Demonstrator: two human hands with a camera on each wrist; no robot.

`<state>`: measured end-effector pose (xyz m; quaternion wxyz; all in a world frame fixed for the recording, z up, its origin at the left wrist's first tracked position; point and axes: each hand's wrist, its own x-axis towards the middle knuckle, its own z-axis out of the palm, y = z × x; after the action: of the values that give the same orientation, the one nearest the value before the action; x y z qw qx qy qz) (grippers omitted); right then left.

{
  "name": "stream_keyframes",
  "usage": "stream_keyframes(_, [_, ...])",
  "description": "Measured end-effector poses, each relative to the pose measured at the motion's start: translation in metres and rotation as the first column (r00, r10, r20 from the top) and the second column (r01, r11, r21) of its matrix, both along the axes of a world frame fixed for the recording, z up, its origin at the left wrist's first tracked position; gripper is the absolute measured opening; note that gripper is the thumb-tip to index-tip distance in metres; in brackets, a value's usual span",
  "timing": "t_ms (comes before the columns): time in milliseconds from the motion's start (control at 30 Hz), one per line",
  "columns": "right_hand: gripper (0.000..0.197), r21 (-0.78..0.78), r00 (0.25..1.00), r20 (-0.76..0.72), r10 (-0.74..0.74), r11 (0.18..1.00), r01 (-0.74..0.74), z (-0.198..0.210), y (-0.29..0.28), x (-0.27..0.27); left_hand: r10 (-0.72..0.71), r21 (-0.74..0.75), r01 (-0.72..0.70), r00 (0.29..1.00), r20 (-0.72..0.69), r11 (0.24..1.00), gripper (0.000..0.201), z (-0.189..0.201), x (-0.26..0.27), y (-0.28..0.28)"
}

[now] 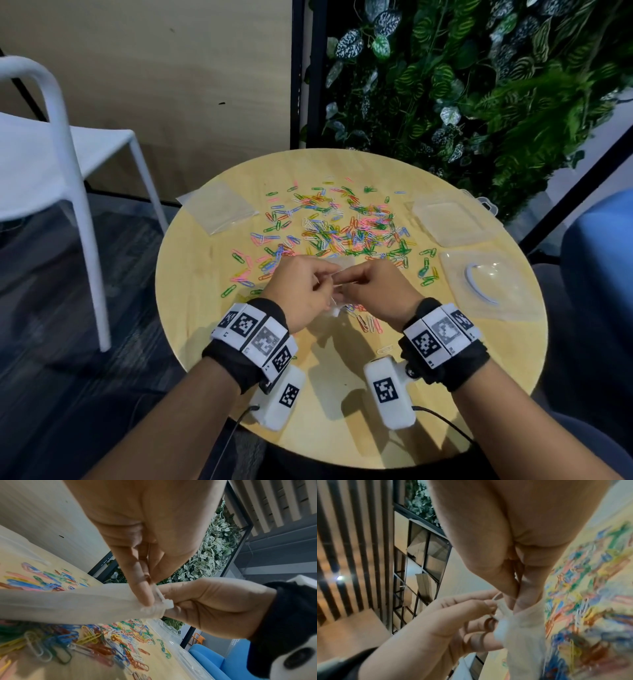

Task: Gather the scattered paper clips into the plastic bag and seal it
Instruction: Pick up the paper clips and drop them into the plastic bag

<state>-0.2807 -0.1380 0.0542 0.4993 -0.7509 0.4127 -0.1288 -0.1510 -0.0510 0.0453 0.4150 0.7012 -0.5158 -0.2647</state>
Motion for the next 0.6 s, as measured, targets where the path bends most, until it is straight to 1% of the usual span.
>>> stream_keyframes(67, [0.019,0.031,0.995,0.077,-0.056,0.998,0.054,0.007,-0.006,-0.005,0.025,-0.012,-0.025,0.999,-0.033,1.000,0.029,0.000,0.002,0.001])
stream_keyframes(133, [0.019,0.107,0.972,0.174,-0.155,0.985,0.138,0.013,-0.016,-0.016,0.046,-0.023,-0.048,0.997,-0.067,0.999,0.030,0.000,0.005,0.002])
stream_keyframes(167, [0.017,0.109,0.966,0.171,-0.193,0.978,0.177,0.014,-0.024,-0.024,0.060,-0.026,-0.062,0.995,-0.080,0.998,0.030,0.001,0.007,0.003])
stream_keyframes(200, [0.018,0.089,0.970,0.108,-0.219,0.974,0.210,0.012,-0.032,-0.033,0.073,-0.030,-0.077,0.993,-0.092,0.997,0.030,0.002,0.009,0.004])
stream_keyframes(233, [0.029,0.066,0.974,-0.022,-0.227,0.972,0.228,0.007,-0.039,-0.043,0.089,-0.032,-0.093,0.991,-0.103,0.995,0.029,0.003,0.011,0.005])
stream_keyframes(267, [0.046,0.059,0.958,-0.188,-0.215,0.971,0.230,0.001,-0.043,-0.050,0.102,-0.032,-0.106,0.988,-0.115,0.994,0.029,0.004,0.013,0.005])
stream_keyframes(300, [0.062,0.049,0.914,-0.369,-0.168,0.979,0.200,-0.006,-0.044,-0.054,0.113,-0.027,-0.117,0.986,-0.120,0.993,0.029,0.005,0.016,0.006])
stream_keyframes(333, [0.073,0.009,0.838,-0.538,-0.095,0.993,0.118,-0.012,-0.041,-0.054,0.120,-0.025,-0.124,0.985,-0.121,0.992,0.028,0.006,0.018,0.007])
stream_keyframes(367, [0.079,-0.067,0.749,-0.661,-0.040,0.998,-0.005,-0.017,-0.037,-0.051,0.128,-0.022,-0.131,0.985,-0.120,0.991,0.029,0.006,0.021,0.007])
stream_keyframes(400, [0.083,-0.155,0.690,-0.723,-0.032,0.981,-0.117,-0.023,-0.031,-0.045,0.136,-0.020,-0.139,0.983,-0.120,0.990,0.029,0.006,0.023,0.008])
stream_keyframes(433, [0.086,-0.220,0.691,-0.721,-0.044,0.961,-0.168,-0.029,-0.026,-0.039,0.145,-0.020,-0.149,0.982,-0.121,0.989,0.029,0.006,0.025,0.008])
stream_keyframes(467, [0.085,-0.246,0.727,-0.685,-0.044,0.953,-0.175,-0.032,-0.022,-0.032,0.154,-0.023,-0.158,0.980,-0.125,0.987,0.029,0.005,0.027,0.009])
stream_keyframes(533, [0.082,-0.265,0.805,-0.592,-0.038,0.953,-0.149,-0.041,-0.019,-0.019,0.159,-0.025,-0.164,0.979,-0.124,0.986,0.030,0.006,0.028,0.011])
stream_keyframes(600, [0.086,-0.276,0.830,-0.557,-0.016,0.947,-0.166,-0.049,-0.018,-0.008,0.151,-0.024,-0.156,0.981,-0.125,0.988,0.030,0.007,0.029,0.014])
